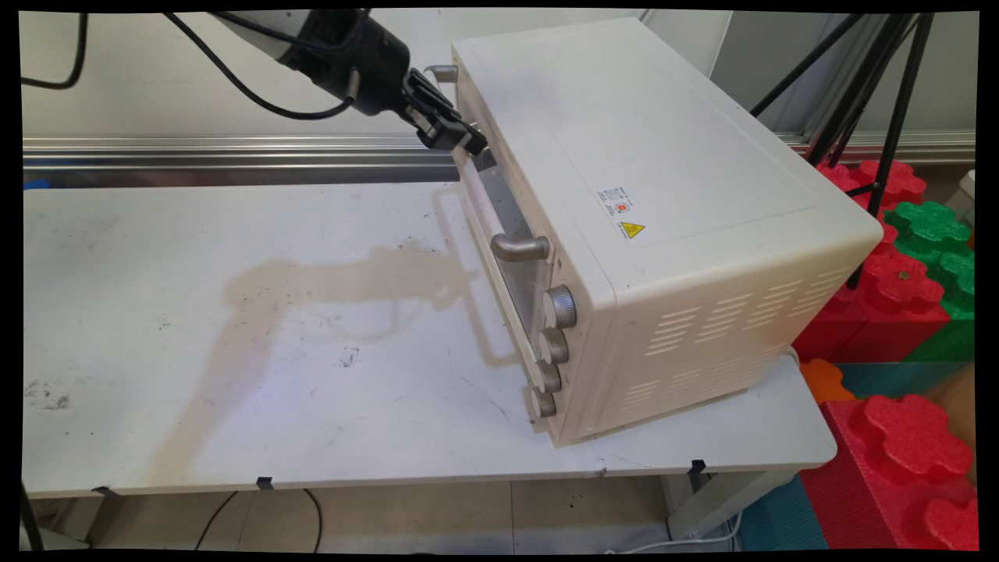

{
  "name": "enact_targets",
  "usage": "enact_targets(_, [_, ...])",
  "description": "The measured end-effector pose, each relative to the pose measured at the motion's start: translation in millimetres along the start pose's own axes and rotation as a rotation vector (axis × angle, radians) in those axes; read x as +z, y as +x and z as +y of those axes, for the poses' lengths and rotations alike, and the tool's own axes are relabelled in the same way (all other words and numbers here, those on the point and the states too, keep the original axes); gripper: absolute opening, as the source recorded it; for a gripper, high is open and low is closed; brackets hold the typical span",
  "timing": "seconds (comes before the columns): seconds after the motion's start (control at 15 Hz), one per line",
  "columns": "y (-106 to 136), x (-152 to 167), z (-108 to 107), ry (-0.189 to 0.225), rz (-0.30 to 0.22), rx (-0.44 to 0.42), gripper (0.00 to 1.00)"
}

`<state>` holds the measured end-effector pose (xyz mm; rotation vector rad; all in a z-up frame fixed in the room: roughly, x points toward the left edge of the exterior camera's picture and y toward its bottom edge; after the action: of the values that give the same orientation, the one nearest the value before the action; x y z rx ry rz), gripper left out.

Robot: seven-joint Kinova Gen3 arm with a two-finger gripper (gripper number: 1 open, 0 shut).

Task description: Open the oven

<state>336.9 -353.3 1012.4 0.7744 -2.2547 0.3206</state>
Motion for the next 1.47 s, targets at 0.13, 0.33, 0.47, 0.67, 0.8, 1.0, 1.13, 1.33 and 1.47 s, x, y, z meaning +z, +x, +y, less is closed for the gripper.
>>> enact_targets(0.13, [-1,6,0,0.003,-0.001,-0.005,0.0])
enact_targets(0.33, [-6,13,1,0.001,-0.009,-0.012,0.0])
enact_targets(0.47, [-12,16,2,0.0,-0.022,-0.016,0.0])
enact_targets(0.67, [-22,15,1,0.001,-0.035,-0.023,0.0])
enact_targets(0.8, [-28,12,1,0.001,-0.043,-0.027,0.0])
enact_targets(1.0, [-40,6,1,0.001,-0.058,-0.03,0.0])
enact_targets(1.13, [-49,-1,1,-0.004,-0.071,-0.027,0.0])
enact_targets(1.33, [-67,-10,0,-0.011,-0.094,-0.024,0.0])
enact_targets(1.47, [-76,-15,0,-0.011,-0.108,-0.024,0.0])
